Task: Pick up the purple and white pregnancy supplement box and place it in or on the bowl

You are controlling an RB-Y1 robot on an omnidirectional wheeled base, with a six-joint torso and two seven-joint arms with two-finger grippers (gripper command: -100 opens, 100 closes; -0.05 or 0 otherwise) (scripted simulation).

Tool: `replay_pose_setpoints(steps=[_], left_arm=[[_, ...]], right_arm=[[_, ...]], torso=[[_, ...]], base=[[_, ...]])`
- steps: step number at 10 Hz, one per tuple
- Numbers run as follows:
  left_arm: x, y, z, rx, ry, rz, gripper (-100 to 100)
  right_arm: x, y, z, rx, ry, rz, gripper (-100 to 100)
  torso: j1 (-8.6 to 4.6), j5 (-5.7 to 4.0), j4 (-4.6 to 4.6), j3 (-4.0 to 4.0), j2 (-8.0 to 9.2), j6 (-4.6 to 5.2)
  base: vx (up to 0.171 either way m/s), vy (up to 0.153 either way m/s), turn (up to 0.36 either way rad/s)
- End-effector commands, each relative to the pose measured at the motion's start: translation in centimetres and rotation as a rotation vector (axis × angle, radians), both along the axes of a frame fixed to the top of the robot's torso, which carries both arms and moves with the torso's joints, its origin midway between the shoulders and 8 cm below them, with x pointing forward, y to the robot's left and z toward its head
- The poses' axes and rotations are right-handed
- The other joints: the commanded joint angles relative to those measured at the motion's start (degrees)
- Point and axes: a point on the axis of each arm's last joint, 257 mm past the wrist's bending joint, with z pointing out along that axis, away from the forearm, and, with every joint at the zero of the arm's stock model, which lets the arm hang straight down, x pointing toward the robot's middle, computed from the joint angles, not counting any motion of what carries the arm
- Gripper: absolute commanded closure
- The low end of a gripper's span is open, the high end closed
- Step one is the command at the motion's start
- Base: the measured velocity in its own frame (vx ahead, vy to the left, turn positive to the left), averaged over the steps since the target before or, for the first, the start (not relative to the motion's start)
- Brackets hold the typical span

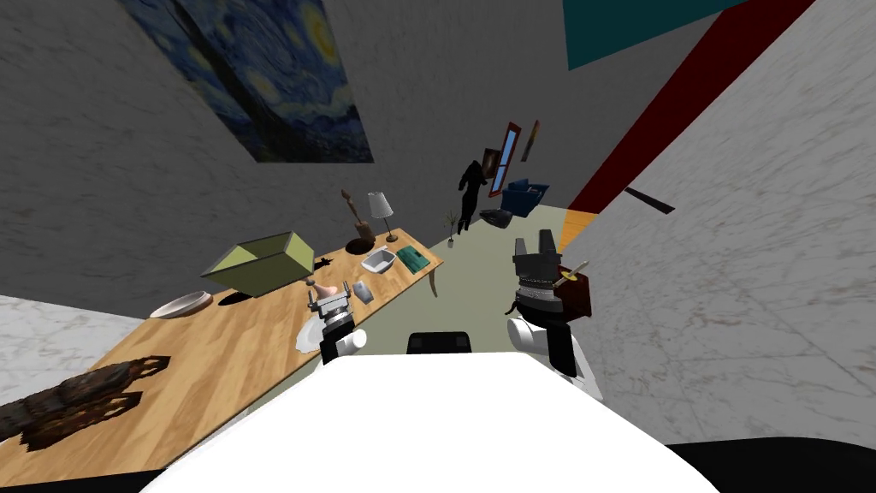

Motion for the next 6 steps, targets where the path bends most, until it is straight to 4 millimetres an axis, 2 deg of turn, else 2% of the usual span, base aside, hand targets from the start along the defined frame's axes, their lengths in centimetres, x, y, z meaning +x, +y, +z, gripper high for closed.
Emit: replay_pose_setpoints(steps=[1,6], left_arm=[[-0.6,0.5,-1.7,-0.029,0.016,0.015,-100],[-4.0,2.6,-6.0,-0.152,-0.009,0.077,-100]], right_arm=[[0.0,0.0,0.0,0.0,0.0,0.0,0],[0.0,0.0,0.0,0.0,0.0,0.0,0]], torso=[[0.0,0.0,0.0,0.0,0.0,0.0],[0.03,0.0,-0.01,0.0,0.0,-0.04]], base=[[0.033,-0.01,-0.094],[0.036,-0.009,-0.137]])
